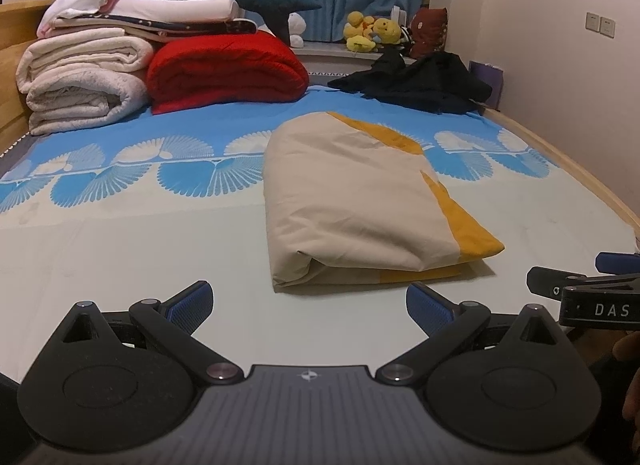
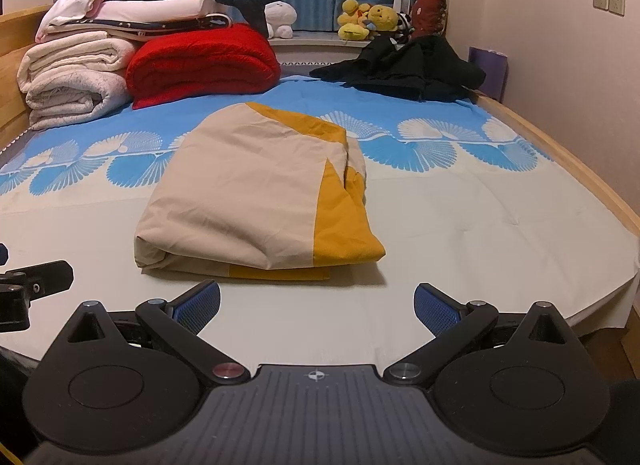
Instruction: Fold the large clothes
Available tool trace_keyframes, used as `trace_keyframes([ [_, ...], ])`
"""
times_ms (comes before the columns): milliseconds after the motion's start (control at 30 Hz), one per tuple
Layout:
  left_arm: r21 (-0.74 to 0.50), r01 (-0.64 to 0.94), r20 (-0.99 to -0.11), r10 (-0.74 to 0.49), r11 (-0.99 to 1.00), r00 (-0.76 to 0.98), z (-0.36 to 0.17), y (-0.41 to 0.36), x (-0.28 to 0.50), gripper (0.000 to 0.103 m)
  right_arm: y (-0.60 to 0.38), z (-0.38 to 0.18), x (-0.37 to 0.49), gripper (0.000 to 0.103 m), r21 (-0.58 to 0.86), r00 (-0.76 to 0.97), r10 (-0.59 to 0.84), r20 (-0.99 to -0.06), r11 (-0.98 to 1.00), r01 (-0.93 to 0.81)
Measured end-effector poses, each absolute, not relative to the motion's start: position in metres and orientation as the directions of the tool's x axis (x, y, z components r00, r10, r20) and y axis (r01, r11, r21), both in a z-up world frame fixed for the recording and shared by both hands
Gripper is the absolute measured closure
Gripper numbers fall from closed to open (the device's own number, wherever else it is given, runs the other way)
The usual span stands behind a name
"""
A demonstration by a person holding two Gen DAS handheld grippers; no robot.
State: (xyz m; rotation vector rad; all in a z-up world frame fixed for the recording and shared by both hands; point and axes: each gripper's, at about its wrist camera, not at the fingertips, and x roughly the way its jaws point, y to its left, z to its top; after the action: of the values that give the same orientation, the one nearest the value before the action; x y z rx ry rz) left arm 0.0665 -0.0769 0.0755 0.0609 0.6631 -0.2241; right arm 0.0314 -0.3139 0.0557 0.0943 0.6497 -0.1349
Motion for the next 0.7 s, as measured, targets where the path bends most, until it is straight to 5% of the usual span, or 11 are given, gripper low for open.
trace_keyframes([
  [700, -0.016, 0.253, -0.609, -0.211, 0.967, 0.765, 0.0772, -0.0773, 0.0649, 0.000, -0.3121, 0.0555, 0.0317, 0.001, 0.040, 0.787, -0.098, -0.609, 0.987, 0.154],
])
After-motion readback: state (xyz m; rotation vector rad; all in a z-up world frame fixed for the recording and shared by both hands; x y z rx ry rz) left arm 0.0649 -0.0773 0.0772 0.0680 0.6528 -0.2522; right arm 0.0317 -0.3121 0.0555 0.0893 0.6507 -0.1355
